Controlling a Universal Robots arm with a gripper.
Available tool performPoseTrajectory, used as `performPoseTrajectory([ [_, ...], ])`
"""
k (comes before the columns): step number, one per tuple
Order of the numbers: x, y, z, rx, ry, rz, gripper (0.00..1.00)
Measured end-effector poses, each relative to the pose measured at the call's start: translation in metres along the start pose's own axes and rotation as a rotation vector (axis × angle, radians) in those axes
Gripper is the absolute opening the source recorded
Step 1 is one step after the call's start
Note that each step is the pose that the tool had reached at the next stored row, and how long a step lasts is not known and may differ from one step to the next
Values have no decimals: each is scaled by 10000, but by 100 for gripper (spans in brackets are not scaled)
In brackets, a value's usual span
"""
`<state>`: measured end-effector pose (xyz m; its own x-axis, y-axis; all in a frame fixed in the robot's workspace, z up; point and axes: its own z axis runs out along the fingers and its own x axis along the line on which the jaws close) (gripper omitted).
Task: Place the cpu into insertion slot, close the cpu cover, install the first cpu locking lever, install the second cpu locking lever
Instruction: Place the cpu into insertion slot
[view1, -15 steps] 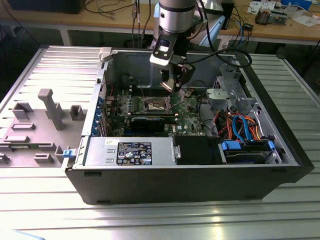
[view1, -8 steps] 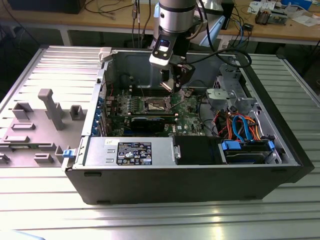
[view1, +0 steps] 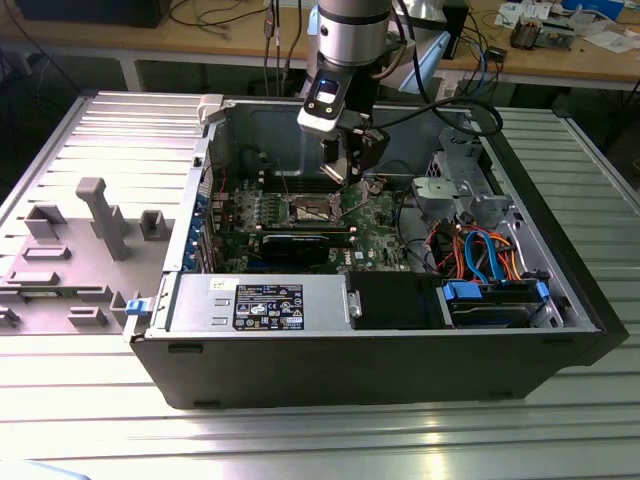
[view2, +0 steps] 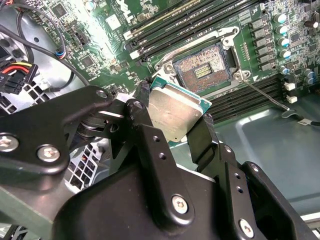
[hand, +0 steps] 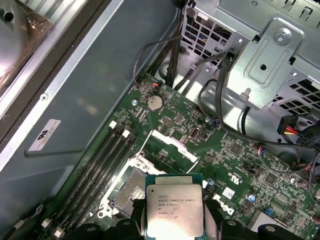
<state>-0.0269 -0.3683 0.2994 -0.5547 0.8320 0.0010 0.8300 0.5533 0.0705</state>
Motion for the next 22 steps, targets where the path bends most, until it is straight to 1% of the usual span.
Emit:
performPoseTrajectory([
  [22, 0, -1, 8, 14, -50, 374, 55],
])
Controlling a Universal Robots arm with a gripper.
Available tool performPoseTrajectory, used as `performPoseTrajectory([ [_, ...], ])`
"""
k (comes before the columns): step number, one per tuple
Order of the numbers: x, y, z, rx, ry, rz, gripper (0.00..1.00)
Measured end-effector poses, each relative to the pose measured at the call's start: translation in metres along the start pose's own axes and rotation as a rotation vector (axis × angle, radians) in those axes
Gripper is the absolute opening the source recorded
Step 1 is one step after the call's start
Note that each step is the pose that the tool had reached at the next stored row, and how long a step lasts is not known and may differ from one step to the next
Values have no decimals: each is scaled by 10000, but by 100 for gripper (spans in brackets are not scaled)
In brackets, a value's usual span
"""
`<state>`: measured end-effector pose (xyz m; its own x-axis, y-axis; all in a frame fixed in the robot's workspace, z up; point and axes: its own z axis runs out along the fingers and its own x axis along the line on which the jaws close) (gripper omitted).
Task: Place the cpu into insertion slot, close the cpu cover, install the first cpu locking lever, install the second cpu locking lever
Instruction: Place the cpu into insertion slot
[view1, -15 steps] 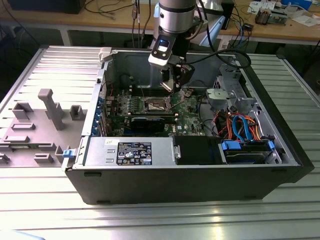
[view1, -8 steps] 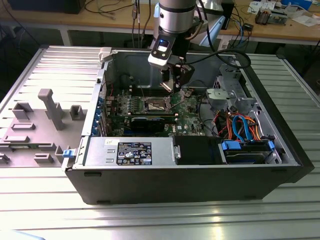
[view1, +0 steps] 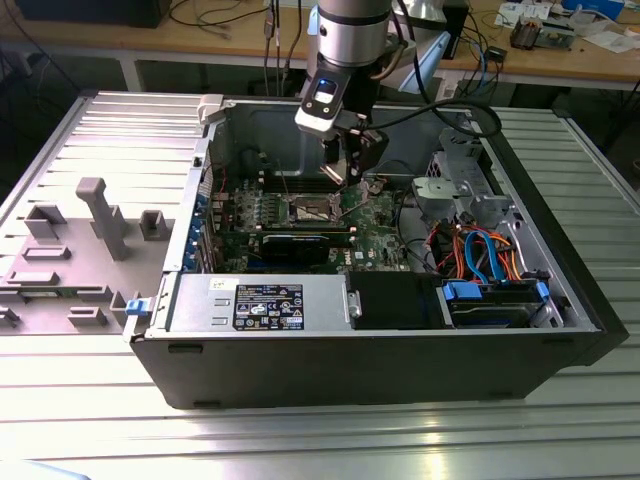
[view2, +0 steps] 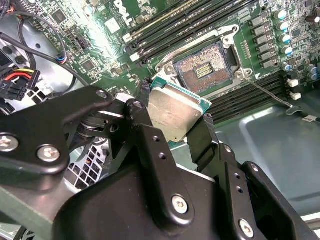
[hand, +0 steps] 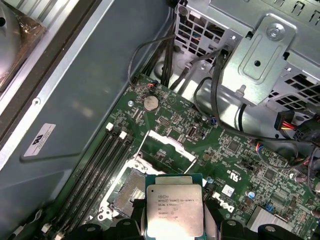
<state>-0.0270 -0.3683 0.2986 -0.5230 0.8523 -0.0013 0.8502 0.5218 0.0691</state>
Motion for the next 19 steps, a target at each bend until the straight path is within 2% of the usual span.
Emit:
performPoseTrajectory([
  [3, 0, 0, 5, 7, -26, 210, 55],
  [19, 0, -1, 11, 15, -57, 493, 55],
])
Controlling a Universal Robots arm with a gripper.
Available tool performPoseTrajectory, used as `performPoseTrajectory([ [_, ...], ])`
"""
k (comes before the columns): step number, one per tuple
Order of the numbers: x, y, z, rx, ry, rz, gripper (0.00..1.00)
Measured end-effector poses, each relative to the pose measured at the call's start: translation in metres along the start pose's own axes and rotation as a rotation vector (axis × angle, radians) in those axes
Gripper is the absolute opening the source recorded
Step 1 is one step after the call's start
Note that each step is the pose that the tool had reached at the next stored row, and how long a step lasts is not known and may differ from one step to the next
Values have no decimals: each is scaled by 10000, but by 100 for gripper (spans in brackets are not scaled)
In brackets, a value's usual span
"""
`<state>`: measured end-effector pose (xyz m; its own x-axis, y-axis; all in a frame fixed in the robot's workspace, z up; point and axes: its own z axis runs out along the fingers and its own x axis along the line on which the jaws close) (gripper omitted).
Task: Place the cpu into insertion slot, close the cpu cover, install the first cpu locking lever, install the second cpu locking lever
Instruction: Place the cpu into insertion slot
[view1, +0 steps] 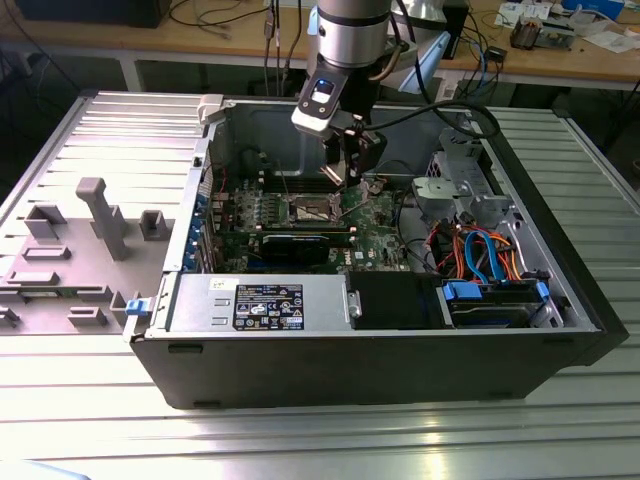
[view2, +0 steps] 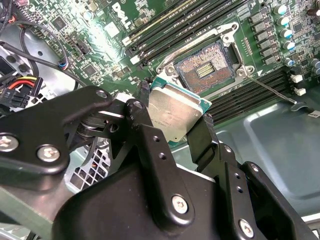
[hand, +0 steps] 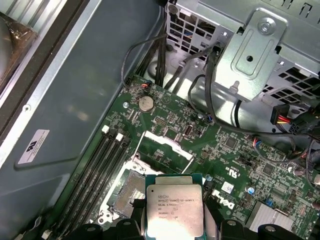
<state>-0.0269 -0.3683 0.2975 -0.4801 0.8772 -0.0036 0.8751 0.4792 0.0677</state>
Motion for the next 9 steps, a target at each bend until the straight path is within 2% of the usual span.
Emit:
performPoseTrajectory([
  [9, 0, 0, 5, 5, -22, 207, 55],
])
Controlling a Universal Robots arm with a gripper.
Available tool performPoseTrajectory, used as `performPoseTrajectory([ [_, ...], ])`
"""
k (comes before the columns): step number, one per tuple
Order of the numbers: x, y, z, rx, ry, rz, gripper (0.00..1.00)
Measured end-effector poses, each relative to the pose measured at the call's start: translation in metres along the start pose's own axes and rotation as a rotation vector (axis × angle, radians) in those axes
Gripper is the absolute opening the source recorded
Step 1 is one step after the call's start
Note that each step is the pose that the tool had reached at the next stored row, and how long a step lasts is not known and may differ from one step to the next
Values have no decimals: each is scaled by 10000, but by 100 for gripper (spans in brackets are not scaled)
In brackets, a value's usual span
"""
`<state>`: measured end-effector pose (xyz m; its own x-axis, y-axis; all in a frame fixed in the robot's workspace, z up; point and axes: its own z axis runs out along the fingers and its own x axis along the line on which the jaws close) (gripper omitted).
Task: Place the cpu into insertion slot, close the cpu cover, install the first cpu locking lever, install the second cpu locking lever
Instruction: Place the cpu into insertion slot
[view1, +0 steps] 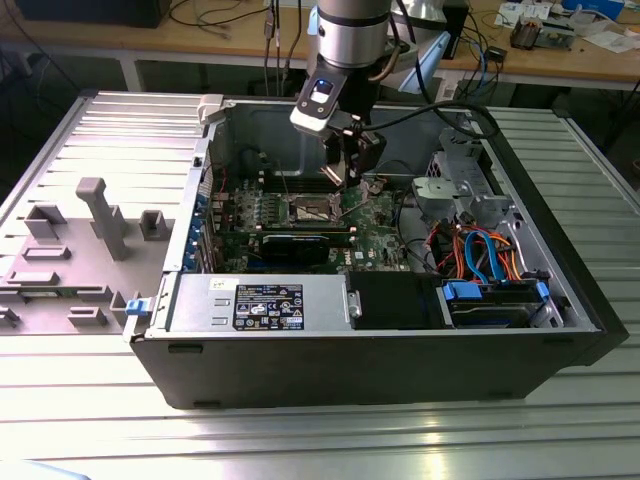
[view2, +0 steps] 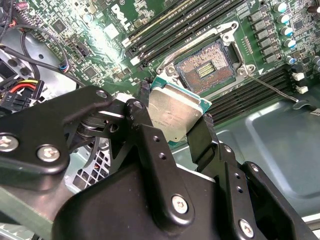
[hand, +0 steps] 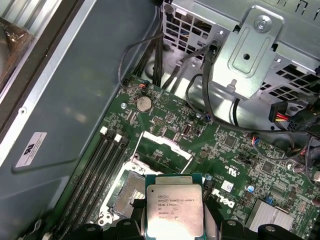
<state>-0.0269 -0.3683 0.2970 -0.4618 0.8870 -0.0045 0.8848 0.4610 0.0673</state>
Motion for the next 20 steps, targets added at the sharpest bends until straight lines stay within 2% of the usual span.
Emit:
performPoseTrajectory([
  [20, 0, -1, 10, 8, -34, 344, 55],
])
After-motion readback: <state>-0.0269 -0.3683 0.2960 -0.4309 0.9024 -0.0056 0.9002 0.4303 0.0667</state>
